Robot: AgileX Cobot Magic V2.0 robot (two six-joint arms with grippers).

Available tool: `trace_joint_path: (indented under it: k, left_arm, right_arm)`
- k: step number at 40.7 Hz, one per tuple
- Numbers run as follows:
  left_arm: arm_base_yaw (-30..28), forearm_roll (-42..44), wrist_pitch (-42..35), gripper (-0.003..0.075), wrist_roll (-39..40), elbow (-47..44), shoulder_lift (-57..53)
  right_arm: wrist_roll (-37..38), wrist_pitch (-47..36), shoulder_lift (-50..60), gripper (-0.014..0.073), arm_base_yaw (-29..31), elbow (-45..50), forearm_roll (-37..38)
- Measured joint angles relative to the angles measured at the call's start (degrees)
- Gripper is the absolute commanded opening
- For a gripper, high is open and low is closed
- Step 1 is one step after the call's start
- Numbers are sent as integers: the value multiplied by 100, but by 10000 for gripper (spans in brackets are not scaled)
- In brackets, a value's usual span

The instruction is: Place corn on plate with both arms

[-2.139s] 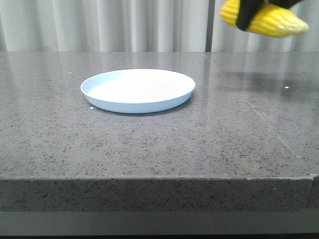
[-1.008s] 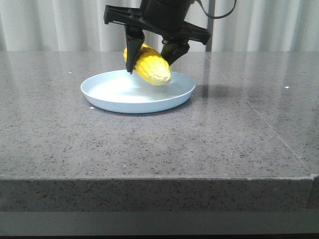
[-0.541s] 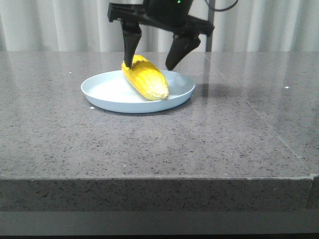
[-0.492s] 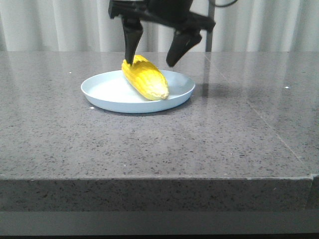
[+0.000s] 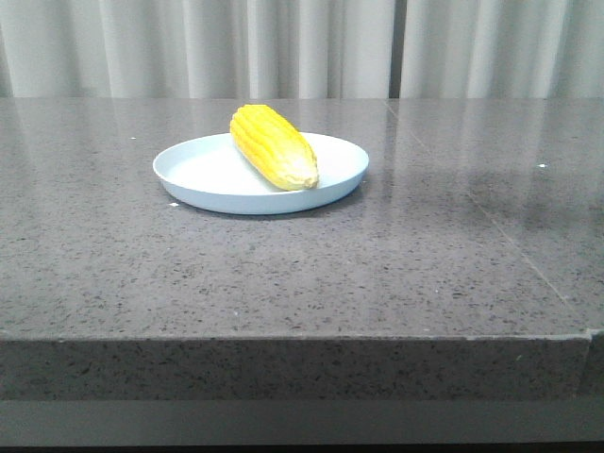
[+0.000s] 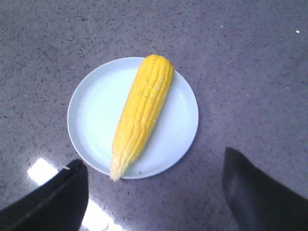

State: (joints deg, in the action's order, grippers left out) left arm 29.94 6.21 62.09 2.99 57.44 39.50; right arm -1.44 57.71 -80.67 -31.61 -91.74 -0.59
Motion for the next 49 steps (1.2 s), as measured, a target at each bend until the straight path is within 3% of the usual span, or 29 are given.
trace_joint_path:
  k: [15, 28, 44, 49]
  left_arm:
    - [0, 0, 0, 332, 0, 0, 0]
    - [0, 0, 0, 332, 0, 0, 0]
    - [0, 0, 0, 330, 0, 0, 0]
    - [0, 0, 0, 248, 0, 0, 0]
  right_arm:
    - [-13, -10, 2330, 589, 0, 2149, 265]
    - [-13, -10, 4024, 589, 0, 3451, 267]
    - [-13, -20, 5284, 589, 0, 4117, 309]
    - [-2, -20, 5289, 550, 0, 4117, 309]
